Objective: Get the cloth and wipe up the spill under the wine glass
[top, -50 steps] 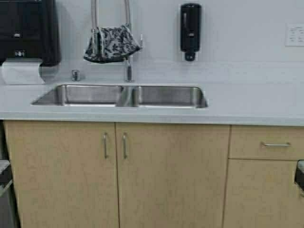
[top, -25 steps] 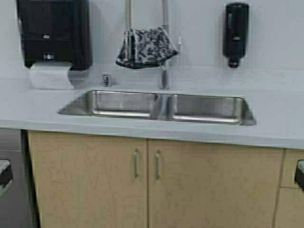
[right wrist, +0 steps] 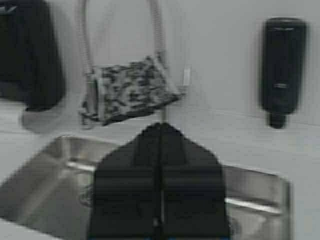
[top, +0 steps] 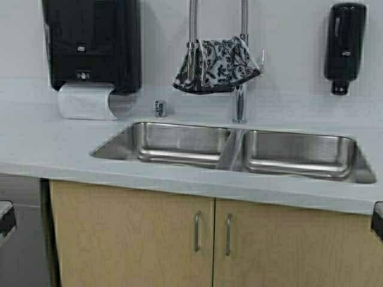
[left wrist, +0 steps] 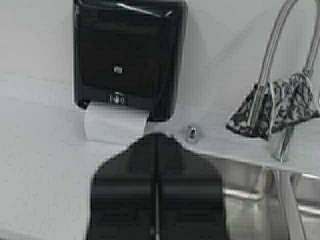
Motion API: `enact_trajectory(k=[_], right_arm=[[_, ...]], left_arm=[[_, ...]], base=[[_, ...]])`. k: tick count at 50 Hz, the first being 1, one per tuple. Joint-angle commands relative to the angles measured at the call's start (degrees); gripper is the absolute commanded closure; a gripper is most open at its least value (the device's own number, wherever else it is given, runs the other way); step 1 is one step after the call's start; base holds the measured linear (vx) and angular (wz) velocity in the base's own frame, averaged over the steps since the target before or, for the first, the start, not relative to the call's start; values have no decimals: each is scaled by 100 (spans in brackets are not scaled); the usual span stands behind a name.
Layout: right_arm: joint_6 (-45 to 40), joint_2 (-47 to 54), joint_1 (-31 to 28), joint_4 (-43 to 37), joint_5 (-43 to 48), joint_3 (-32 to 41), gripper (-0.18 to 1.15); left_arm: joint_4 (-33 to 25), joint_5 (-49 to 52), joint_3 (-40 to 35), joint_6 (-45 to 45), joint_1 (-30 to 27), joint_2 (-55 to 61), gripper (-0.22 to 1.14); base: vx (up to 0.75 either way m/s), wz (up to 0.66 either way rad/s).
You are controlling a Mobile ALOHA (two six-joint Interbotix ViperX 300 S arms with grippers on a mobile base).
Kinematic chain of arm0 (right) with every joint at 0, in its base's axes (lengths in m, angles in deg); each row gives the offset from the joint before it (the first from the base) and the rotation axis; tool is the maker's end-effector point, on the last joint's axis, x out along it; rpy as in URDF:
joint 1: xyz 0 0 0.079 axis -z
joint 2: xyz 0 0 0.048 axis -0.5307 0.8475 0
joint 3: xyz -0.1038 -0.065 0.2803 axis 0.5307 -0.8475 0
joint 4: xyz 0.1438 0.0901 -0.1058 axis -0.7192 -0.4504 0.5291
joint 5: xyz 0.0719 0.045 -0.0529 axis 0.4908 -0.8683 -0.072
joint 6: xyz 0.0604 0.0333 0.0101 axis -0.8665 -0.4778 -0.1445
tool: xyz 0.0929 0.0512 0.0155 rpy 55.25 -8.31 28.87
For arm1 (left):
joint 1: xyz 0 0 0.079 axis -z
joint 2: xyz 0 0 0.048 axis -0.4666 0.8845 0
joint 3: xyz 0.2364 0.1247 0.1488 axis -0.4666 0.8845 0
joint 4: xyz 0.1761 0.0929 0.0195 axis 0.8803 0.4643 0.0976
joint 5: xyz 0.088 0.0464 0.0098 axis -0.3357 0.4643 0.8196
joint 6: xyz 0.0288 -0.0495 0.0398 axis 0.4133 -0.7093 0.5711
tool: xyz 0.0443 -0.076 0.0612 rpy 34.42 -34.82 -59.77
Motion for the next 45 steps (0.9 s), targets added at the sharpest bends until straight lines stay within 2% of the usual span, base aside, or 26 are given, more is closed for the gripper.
enact_trajectory(k=[1,15,25,36,45], right_arm=[[9,659,-615,9,-9,545,92],[44,1960,-1582,9,114,1116,92],[44,2927,-1582,18,439,1600,92],[35,4052,-1600,62,1354,1652,90],[35,4737,-1608,141,2057,1652,79]], left_arm=[[18,0,-53,0,0,-176,89],[18,404,-70,149,0,-536,89],[18,422,-35,149,0,-615,89],[9,439,0,132,0,-686,89],[9,439,53,132,0,-826,89]], base=[[24,-1],[23,-5],[21,-5],[20,1],[17,0]])
